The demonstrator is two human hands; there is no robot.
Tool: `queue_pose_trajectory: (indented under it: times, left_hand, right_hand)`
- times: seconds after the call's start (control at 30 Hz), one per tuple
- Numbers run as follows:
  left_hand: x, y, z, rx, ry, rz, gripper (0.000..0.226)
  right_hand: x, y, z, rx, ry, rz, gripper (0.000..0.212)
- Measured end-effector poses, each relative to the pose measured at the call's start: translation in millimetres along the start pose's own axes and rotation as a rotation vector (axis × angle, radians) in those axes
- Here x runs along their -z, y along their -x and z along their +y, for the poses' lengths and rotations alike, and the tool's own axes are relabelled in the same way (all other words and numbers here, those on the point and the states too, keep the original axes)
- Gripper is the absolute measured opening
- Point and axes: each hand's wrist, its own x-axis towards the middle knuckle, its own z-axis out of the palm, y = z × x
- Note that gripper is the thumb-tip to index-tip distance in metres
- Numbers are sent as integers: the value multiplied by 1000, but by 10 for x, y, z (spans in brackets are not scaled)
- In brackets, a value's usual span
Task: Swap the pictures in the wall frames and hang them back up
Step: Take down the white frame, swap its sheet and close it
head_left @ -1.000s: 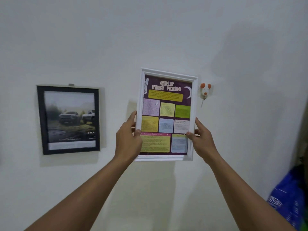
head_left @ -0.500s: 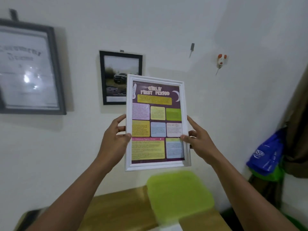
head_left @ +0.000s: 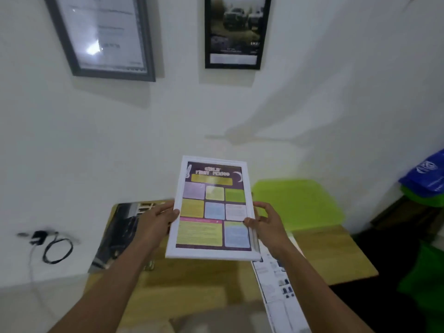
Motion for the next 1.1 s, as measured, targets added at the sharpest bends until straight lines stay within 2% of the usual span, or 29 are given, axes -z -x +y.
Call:
queue_pose_trajectory:
  times: [0.1, 0.17, 0.23, 0.3, 0.47, 0.53, 0.63, 0.7, 0.77, 0.83, 0.97, 1.0, 1.1]
  left_hand:
    - [82, -18, -291, 129, 71, 19, 41]
    - [107, -28, -441, 188, 118, -32, 47]
    - [134, -59, -594, 237, 172, -125, 61]
    - [173, -103, -738, 253, 154, -148, 77]
    - [149, -55, -678, 55, -199, -43, 79]
    - [71, -36, -577, -45, -347, -26, 78]
    - [-103, 26, -497, -178, -494, -44, 70]
    - [-211, 68, -453, -269, -572, -79, 68]
    - [-316, 110, -449, -314, -599, -120, 68]
    - [-416, 144, -490, -321, -588, -160, 66]
    - [-567, 59, -793, -198, -492, -208, 53]
    - [-560, -10, -880, -177, -482, -165, 51]
    - [-386, -333, -1178, -125, -651, 50, 52]
  right_hand:
    - [-213, -101, 442, -119, -14, 13, 41]
    - [-337, -207, 672, -168, -32, 20, 38]
    - [-468, -319, 877, -205, -25, 25, 38]
    - [-590, -403, 1057, -237, 4, 7, 37]
    - [-879, -511, 1096, -215, 144, -92, 28]
    - [-1029, -575, 914, -174, 168, -175, 39]
    - [-1215, -630, 513, -186, -24, -329, 53]
    - [-1265, -670, 283, -268, -225, -360, 50]
    - [-1246, -705, 157, -315, -296, -343, 44]
    - [-1198, -735, 191, -300, -264, -287, 44]
    - [-1060, -759, 532, -241, -223, -94, 45]
    - [-1017, -758, 631, -224, -214, -76, 45]
    - [-869, -784, 853, -273, -232, -69, 44]
